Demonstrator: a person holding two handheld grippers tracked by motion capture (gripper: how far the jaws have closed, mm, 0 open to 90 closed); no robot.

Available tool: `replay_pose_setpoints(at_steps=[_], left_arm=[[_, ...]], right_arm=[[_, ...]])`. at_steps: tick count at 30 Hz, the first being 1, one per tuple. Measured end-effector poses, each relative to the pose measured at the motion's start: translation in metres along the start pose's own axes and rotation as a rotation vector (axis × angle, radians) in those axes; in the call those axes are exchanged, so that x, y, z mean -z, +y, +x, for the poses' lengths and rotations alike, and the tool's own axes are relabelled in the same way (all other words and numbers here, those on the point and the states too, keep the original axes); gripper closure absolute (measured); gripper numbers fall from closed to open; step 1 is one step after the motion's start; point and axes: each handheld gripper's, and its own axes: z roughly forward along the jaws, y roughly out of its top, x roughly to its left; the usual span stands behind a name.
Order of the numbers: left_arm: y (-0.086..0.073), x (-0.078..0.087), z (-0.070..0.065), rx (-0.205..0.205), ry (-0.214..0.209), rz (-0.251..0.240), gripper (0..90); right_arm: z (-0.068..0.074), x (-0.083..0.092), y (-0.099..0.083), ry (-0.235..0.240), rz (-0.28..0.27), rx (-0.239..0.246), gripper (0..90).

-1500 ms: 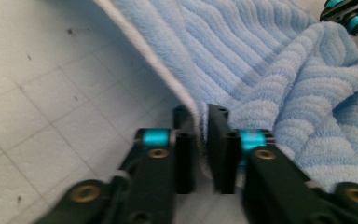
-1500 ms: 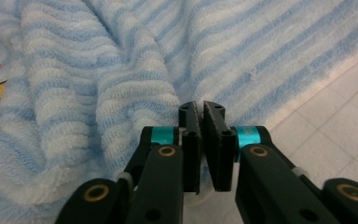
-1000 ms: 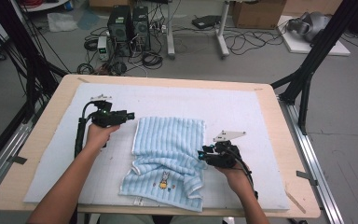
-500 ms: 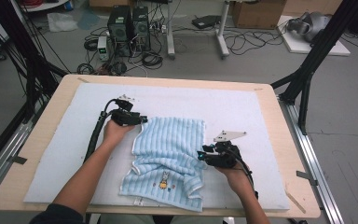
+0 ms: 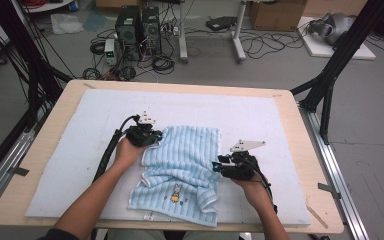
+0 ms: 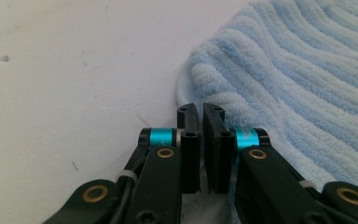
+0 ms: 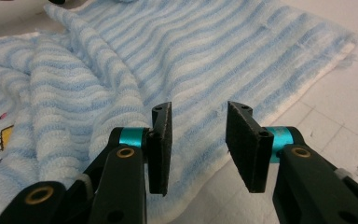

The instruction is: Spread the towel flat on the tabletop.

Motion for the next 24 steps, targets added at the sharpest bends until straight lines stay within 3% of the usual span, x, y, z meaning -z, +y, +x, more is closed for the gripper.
replay_pose_setpoints(at_steps=[2,4,8,12,14,16,18,24], left_arm=[[0.001,0.001,0.004,0.015,0.003,0.006,86.1],[0.004,0.003,0.013,0.041,0.032,0.000,86.3],[0.013,0.010,0.040,0.102,0.110,-0.032,86.3],[0.020,0.012,0.060,0.131,0.187,-0.067,86.1],[0.019,0.012,0.064,0.152,0.192,-0.092,83.6],[0.017,0.011,0.065,0.194,0.191,-0.092,61.8],[0.016,0.013,0.065,0.206,0.192,-0.083,53.5],[0.009,0.019,0.063,0.236,0.152,-0.089,46.5]], right_arm=[[0.000,0.000,0.000,0.003,-0.004,0.004,60.8],[0.000,0.001,0.000,0.004,-0.010,-0.002,60.8],[0.000,0.001,0.000,0.007,-0.013,-0.011,60.5],[-0.001,-0.001,0.001,0.007,-0.016,-0.007,59.7],[-0.001,0.000,0.001,0.004,-0.019,-0.015,59.3],[-0.002,0.000,0.001,-0.002,-0.029,-0.018,58.8],[-0.004,-0.001,0.002,-0.009,-0.038,-0.038,58.2],[-0.018,-0.018,0.020,-0.105,-0.053,-0.034,52.5]])
